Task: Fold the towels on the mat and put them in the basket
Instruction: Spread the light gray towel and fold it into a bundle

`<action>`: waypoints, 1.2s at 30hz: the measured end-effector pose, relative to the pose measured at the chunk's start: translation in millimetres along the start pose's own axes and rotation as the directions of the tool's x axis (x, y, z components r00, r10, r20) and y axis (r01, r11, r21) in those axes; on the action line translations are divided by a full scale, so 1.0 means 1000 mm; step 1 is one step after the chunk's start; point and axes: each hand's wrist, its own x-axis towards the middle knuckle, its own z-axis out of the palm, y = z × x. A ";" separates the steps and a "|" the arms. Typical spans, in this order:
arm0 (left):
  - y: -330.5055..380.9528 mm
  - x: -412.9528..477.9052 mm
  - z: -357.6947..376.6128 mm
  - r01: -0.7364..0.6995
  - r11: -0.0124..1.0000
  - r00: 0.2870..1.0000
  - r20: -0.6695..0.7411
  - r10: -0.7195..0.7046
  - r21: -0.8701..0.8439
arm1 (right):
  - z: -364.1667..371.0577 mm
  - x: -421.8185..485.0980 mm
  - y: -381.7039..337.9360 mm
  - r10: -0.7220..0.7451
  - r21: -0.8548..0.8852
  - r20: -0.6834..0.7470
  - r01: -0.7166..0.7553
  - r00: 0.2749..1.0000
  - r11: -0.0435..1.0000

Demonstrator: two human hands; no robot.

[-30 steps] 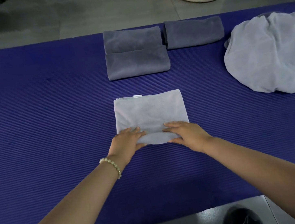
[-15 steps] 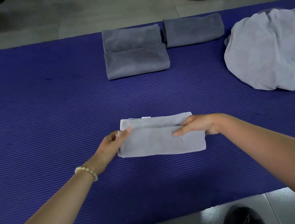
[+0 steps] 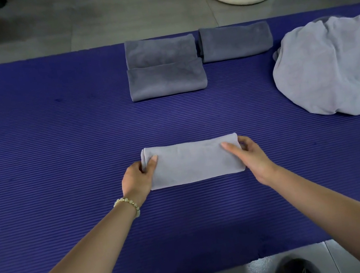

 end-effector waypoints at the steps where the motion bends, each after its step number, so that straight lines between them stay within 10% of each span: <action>1: 0.002 0.001 0.001 0.015 1.000 1.000 0.001 -0.015 0.014 | 0.002 0.000 0.002 -0.026 -0.059 -0.007 0.025 1.000 0.998; 18: 0.002 0.027 -0.011 0.163 0.967 0.973 0.131 -0.191 0.197 | 0.009 0.030 0.013 -0.121 -0.338 -0.200 0.048 0.972 0.940; 25: 0.009 0.029 -0.019 0.285 0.955 0.879 0.373 -0.296 0.087 | -0.012 0.016 0.007 0.066 -0.749 -0.080 -0.104 0.995 0.654; 29: 0.015 0.023 -0.024 0.351 0.936 0.822 0.485 -0.300 -0.015 | -0.013 0.012 0.002 0.288 -0.421 0.022 -0.253 0.957 0.871; 36: 0.036 0.020 -0.030 0.431 0.859 0.791 0.573 -0.214 -0.275 | -0.021 0.014 -0.014 0.355 0.042 0.171 -0.366 0.919 0.929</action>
